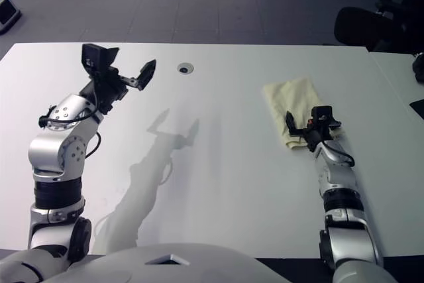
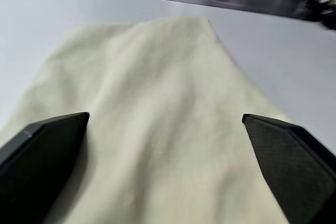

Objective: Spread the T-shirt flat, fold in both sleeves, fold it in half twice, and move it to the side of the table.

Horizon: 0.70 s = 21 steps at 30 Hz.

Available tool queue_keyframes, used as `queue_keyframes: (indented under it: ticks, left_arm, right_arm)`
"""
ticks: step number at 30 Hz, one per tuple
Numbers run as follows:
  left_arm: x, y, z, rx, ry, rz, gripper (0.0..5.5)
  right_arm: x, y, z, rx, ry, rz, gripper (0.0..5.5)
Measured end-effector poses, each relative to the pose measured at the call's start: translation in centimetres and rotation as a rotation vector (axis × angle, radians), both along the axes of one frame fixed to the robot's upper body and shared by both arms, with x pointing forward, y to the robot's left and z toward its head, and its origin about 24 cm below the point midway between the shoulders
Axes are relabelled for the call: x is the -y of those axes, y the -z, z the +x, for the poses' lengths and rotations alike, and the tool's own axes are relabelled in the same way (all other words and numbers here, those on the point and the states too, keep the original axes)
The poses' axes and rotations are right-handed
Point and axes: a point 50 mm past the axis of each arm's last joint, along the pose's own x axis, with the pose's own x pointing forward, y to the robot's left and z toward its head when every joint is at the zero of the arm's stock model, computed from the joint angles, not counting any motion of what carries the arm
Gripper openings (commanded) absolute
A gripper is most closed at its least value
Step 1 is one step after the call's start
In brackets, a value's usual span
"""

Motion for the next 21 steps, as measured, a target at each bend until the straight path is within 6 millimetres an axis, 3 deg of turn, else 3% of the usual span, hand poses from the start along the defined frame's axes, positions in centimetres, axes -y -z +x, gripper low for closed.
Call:
queue_keyframes:
  ticks: [4, 7, 9, 14, 21]
  left_arm:
    - [-0.6, 0.4, -0.1, 0.004, -0.081, 0.025, 5.39]
    - [-0.5, 1.5, -0.5, 0.018, -0.138, 0.033, 5.39]
    - [0.3, 3.5, -0.5, -0.027, -0.139, 0.025, 5.39]
    - [0.3, 5.8, -0.9, -0.066, -0.179, 0.006, 5.39]
    - [0.6, 6.1, -0.7, -0.062, -0.173, 0.005, 5.39]
  right_arm:
    - [-2.8, -4.4, 0.9, 0.12, -0.004, -0.042, 5.4]
    - [-9.3, -6.8, 1.8, 0.221, -0.115, 0.071, 5.4]
    - [-13.6, -5.3, 1.8, 0.176, -0.187, 0.167, 5.4]
    - [-13.7, -3.9, 1.8, 0.13, -0.157, 0.148, 5.4]
    - [-13.4, -3.7, 1.9, 0.129, -0.137, 0.138, 5.4]
